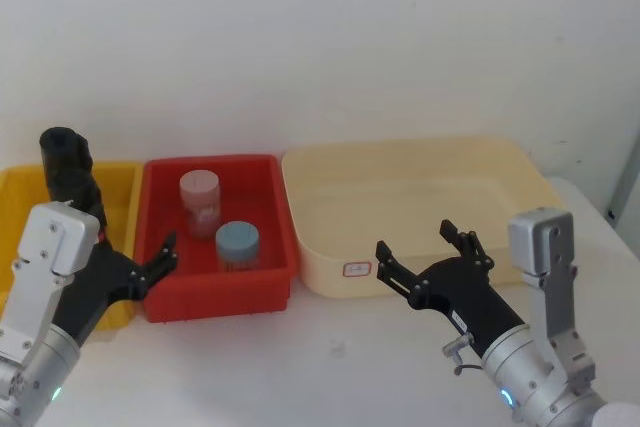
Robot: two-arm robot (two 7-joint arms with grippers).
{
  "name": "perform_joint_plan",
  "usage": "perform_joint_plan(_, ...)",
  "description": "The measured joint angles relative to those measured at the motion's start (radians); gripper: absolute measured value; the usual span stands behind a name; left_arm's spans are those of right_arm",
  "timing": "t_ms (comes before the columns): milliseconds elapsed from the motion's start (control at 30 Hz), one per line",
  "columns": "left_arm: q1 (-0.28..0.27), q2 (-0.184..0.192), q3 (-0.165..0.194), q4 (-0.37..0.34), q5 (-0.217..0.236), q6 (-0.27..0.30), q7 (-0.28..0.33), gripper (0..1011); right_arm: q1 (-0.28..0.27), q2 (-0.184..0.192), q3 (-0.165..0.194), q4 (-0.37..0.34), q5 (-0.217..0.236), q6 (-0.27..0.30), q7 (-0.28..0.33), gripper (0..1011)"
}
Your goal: Pick up the garbage bag with the one hand and transfer it to the other hand.
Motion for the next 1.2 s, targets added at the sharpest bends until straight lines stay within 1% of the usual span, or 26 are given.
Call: perform_joint_plan(1200,0.0,0.0,0.0,0.0,0.0,0.0,0.0,1001,0.0,0.0,0.0,0.0,0.0,0.0,0.0,1000)
